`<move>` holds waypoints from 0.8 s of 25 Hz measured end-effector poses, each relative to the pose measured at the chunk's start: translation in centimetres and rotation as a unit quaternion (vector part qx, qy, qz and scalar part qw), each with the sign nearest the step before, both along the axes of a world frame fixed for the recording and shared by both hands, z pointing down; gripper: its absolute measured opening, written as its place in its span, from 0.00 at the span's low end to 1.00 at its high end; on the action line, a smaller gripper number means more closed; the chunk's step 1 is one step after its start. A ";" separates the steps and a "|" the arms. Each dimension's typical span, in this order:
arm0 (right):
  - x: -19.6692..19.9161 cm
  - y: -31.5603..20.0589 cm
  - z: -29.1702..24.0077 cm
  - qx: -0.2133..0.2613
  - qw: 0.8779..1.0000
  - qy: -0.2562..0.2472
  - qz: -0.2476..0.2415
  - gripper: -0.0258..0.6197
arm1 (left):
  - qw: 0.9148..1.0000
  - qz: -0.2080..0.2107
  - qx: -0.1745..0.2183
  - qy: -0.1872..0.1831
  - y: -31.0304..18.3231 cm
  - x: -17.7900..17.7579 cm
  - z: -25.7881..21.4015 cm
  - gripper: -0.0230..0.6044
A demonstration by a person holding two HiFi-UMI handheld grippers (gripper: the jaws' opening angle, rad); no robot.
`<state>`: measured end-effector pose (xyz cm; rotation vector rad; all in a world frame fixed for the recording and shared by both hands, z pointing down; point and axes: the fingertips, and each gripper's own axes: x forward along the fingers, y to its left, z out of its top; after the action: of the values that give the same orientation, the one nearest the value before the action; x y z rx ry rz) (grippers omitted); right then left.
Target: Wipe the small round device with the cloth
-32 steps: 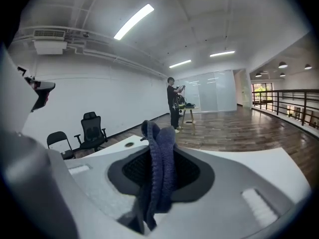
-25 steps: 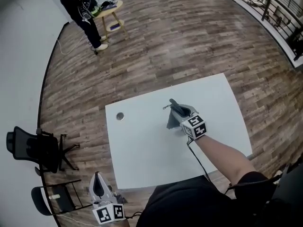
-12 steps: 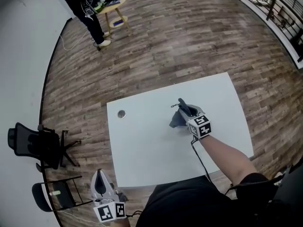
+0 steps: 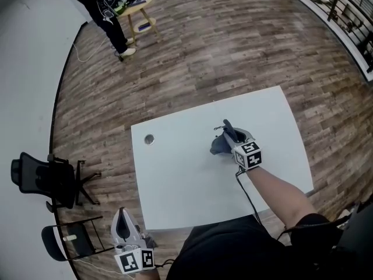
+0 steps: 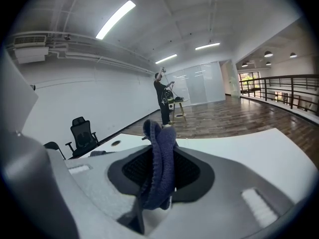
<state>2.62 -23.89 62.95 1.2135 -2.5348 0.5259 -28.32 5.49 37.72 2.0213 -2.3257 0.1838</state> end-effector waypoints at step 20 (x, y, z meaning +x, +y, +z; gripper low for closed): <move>0.8 4.4 6.7 -0.059 0.996 0.063 -0.027 0.20 | 1.000 0.008 -0.018 -0.017 0.3 0.0 0.2 0.05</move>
<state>3.40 -19.52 69.60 1.0966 -2.3890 0.5586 -28.31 5.81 37.90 2.0368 -2.3103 0.2608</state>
